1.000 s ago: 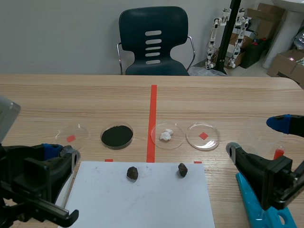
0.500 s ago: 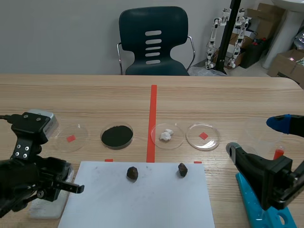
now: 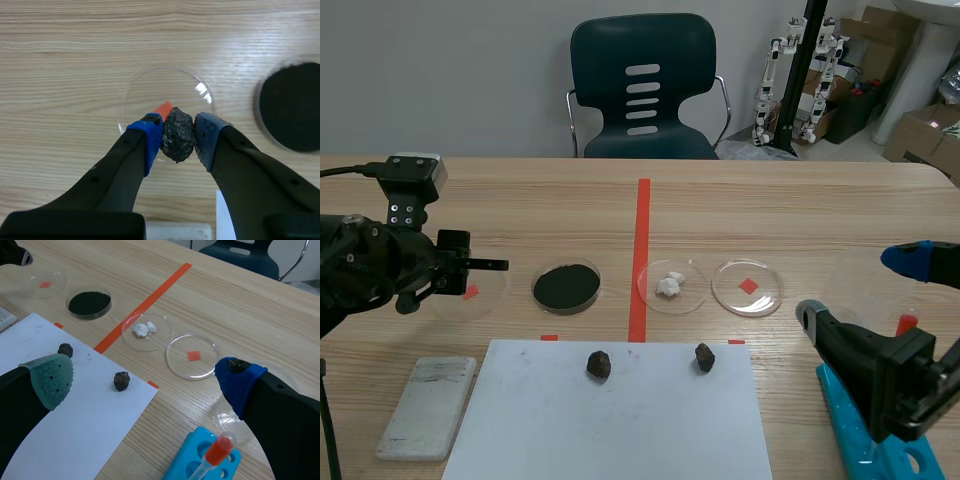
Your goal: Put the mineral in the empty petri dish
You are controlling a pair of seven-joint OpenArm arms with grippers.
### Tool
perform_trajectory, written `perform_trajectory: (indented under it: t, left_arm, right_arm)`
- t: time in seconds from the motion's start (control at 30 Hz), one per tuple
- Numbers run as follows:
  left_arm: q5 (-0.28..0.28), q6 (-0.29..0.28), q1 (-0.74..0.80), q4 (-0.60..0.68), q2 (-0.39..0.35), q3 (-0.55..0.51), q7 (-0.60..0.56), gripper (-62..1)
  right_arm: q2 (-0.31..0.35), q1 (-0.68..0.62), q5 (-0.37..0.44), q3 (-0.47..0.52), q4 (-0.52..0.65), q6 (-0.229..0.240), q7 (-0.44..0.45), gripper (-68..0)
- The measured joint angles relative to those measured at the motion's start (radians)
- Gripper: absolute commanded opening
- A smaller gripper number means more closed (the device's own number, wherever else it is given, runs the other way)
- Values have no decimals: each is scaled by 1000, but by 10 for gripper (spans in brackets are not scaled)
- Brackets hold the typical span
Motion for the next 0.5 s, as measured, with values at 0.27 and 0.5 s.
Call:
perform_trajectory:
  t: [0.27,0.5]
  left_arm:
    - [0,-1,-108,-166,35,0,8,-519]
    - [0,-3,-148,-257,39,0,38,-517]
  right_arm:
    - [0,0,0,0,0,0,0,-84]
    - [0,0,0,0,0,0,0,-84]
